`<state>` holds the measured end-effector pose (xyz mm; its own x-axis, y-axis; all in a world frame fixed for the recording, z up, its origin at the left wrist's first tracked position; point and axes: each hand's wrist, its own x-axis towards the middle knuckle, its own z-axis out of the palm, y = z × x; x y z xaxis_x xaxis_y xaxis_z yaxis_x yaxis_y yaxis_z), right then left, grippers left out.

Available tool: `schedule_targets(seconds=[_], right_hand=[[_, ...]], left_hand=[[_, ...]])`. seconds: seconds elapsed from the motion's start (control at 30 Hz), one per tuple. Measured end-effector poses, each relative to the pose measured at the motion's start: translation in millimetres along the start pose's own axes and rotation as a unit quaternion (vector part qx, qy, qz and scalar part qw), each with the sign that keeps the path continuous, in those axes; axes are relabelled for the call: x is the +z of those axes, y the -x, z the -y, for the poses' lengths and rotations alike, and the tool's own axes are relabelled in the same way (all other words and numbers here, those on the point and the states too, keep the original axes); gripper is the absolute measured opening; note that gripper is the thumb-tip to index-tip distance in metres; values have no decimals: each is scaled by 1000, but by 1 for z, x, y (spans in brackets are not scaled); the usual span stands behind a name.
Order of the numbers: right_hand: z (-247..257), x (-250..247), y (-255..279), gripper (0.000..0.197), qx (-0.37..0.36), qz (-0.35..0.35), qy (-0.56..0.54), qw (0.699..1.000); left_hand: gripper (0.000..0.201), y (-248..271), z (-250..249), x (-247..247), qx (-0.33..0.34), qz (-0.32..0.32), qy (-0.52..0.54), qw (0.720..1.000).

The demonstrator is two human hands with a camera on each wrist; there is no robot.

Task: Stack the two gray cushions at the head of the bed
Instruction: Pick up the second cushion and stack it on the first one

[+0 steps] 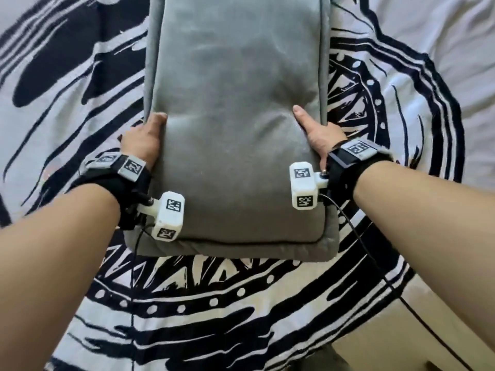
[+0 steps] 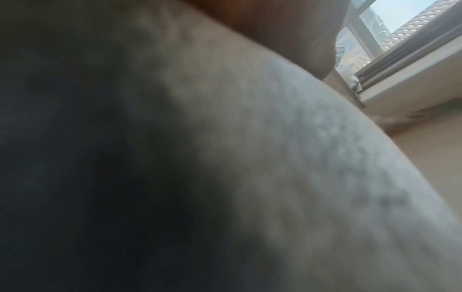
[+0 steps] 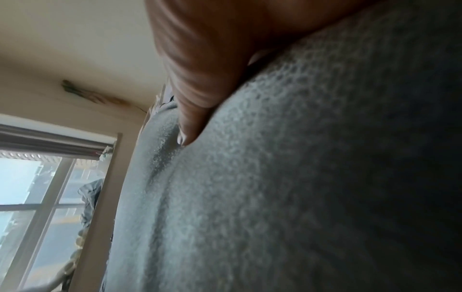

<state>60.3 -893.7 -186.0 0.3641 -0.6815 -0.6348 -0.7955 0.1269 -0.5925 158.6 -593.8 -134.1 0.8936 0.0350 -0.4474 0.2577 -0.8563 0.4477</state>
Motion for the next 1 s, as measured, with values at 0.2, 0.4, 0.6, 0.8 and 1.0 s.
schedule_targets(seconds=[0.2,0.4,0.6,0.8,1.0], right_hand=[[-58,-22,85,97,20,45,-49,998],[-36,-25,104,103,-2,21,-52,998],[-23,-12,106,136,-13,-2,-60,998],[-25,-1,114,142,-34,7,-107,994],[-1,23,173,117,-63,68,-113,989]], left_hand=[[67,75,62,10,-143,31,146,978],[57,77,49,-15,-232,35,372,898],[56,62,33,-22,-156,118,367,910],[65,79,45,-27,-135,6,294,946],[60,112,88,-87,-139,-56,300,942]])
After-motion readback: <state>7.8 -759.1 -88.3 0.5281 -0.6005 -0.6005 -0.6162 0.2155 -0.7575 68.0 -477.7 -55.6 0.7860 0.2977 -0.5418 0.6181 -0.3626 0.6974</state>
